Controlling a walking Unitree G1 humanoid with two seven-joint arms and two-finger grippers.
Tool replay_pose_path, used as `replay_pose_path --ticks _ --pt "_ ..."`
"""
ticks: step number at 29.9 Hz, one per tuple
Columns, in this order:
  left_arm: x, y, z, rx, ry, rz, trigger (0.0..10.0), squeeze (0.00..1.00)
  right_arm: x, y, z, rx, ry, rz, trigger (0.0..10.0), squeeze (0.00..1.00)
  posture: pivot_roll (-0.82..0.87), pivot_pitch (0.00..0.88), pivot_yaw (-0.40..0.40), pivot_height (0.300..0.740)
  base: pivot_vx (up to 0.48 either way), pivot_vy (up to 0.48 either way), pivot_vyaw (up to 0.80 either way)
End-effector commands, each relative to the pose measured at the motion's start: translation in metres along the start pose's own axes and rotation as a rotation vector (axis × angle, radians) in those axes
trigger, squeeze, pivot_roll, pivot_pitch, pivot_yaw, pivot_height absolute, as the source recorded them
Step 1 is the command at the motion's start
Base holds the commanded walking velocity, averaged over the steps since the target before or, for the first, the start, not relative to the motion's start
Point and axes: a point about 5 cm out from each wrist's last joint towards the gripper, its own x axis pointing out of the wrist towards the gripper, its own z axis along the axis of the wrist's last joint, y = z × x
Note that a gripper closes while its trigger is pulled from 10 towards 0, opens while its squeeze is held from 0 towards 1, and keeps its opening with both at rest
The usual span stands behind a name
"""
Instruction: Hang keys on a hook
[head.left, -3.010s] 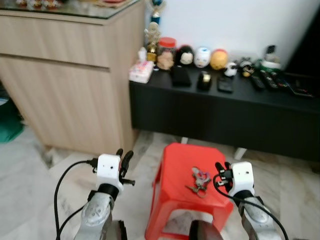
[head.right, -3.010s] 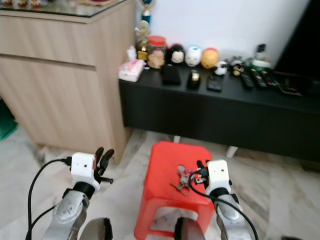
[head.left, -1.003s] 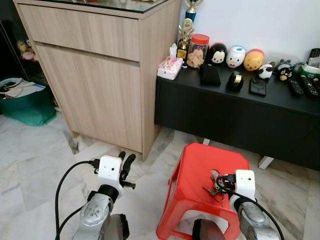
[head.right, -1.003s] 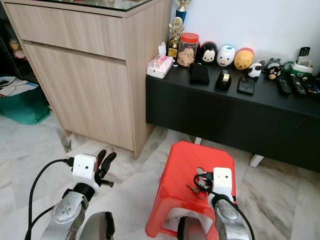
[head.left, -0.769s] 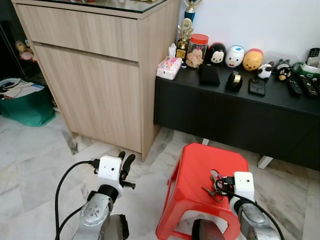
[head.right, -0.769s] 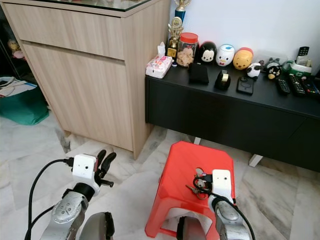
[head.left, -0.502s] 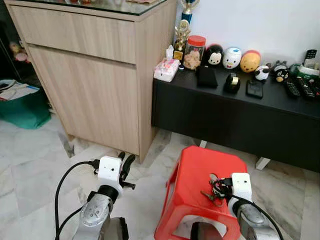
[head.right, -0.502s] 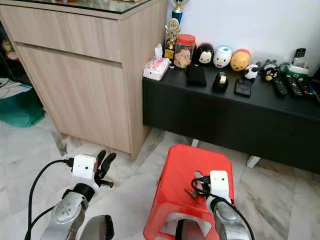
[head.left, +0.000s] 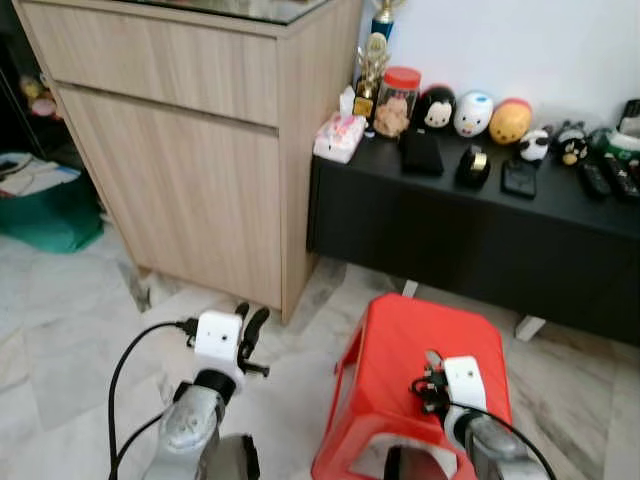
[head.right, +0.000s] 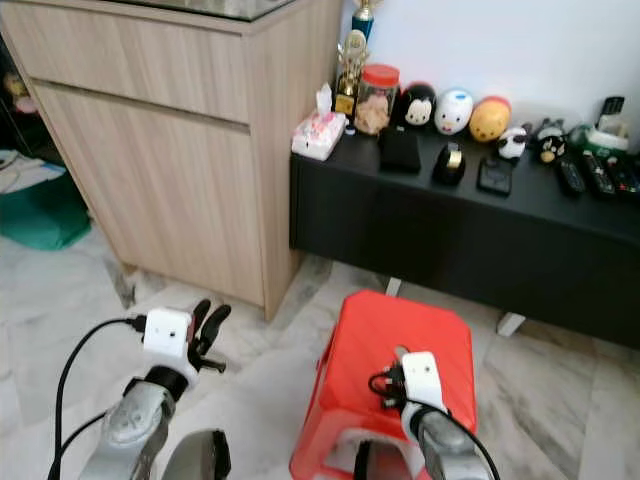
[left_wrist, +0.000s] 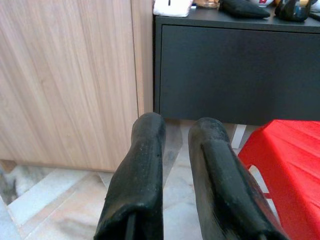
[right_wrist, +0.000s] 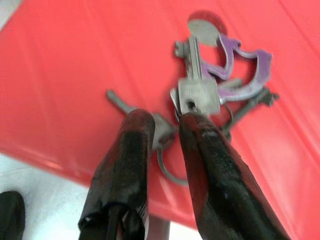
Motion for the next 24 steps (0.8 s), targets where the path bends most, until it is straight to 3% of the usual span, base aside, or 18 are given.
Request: replay_pose_path --ticks 1,9,14,24 --pt "0.001 -0.004 0.000 0.002 0.005 -0.011 10.0 0.00 0.001 -0.005 0.003 -0.012 -0.006 -0.017 10.0 0.00 -0.02 0.000 -0.083 0.591 0.000 0.000 0.00" --pt "0.001 -0.004 0.000 0.001 0.001 -0.009 10.0 0.00 0.006 -0.009 0.020 -0.002 -0.050 -0.043 10.0 0.00 -0.01 0.000 -0.084 0.591 0.000 0.000 0.00" --pt "-0.001 -0.004 0.001 0.004 0.001 -0.008 10.0 0.00 0.008 -0.007 0.042 0.017 -0.141 -0.022 10.0 0.00 -0.01 0.000 -0.084 0.591 0.000 0.000 0.00" --pt "-0.002 -0.005 0.000 0.003 0.006 -0.015 10.0 0.00 0.009 -0.008 0.035 -0.003 -0.092 -0.019 10.0 0.00 -0.01 0.000 -0.083 0.591 0.000 0.000 0.00"
